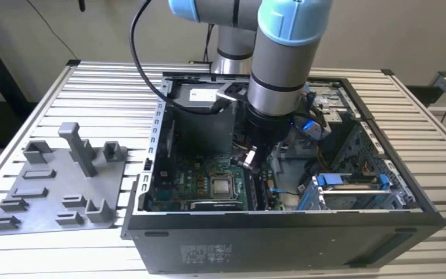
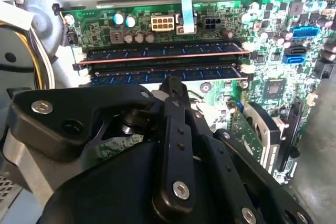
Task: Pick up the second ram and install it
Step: 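Press down the second ram until it locks into place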
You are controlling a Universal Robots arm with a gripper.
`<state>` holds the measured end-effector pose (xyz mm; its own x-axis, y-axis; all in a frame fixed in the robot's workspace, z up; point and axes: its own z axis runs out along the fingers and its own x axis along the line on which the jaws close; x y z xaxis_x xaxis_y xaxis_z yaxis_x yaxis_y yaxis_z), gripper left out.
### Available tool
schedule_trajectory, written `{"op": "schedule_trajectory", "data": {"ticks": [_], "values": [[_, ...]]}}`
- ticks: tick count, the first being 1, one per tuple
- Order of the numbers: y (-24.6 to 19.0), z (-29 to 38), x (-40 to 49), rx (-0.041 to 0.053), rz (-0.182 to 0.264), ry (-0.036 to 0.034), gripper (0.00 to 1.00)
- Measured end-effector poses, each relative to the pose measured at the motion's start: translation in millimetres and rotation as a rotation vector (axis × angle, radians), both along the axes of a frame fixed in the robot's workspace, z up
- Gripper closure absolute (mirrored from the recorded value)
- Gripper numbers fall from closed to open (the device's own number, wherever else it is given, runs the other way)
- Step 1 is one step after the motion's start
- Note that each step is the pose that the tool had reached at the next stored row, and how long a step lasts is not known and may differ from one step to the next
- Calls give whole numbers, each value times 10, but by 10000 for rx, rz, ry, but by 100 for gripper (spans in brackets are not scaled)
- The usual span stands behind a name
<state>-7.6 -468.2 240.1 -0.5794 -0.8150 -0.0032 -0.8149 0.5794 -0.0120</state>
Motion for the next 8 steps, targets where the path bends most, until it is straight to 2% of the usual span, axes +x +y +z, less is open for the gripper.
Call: {"op": "schedule_trajectory", "data": {"ticks": [2, 8], "values": [[-4, -5, 0, 1, 163, 0, 89], [-5, -21, -2, 4, 1125, 0, 89]]}}
